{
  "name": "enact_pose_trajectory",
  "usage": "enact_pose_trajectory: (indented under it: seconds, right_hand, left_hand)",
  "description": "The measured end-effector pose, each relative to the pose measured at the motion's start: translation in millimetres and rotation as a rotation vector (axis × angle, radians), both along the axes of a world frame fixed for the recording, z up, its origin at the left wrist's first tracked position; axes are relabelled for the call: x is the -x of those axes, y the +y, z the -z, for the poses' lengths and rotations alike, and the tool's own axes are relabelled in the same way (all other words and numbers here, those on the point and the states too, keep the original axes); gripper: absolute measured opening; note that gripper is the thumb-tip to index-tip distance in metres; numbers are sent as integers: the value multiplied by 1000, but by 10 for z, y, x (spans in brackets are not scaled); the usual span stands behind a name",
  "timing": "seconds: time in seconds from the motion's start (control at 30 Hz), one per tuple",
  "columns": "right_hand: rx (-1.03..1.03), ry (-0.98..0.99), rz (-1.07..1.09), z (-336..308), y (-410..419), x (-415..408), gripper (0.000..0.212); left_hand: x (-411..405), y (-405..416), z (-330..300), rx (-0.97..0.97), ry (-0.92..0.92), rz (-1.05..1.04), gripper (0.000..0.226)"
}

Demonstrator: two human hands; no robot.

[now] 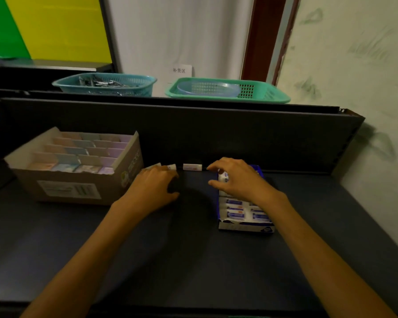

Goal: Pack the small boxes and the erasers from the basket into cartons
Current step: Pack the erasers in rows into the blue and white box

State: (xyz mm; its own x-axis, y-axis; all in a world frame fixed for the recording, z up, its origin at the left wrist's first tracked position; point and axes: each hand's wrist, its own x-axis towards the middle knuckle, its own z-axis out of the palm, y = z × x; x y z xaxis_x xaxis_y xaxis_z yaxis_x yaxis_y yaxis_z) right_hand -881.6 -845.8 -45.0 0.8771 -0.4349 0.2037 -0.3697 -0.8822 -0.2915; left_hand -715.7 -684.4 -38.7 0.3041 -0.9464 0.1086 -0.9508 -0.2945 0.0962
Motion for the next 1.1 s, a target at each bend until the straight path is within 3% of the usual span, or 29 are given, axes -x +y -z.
enact_pose_trajectory:
  seconds: [0.2,0.57,0.83,0.97,1.1]
  right_hand:
    - [-16,55,-12,61,65,-377,49]
    - [-38,221,81,115,-65,-793,58]
    - [-46,234,100,150,-3,-814,31]
    - [-54,228,91,137,51,-713,28]
    - [-31,203,104,145,102,-623,31]
  left_hand:
    - [-272,218,91,14,95,-72,50]
    - [-441,130,244,-30,184,-6,38]
    - [-520,66,305,41,241,50,33]
    - [-550,37,316,47,357,92,38]
    - [-555,12,294,11,294,124,41]
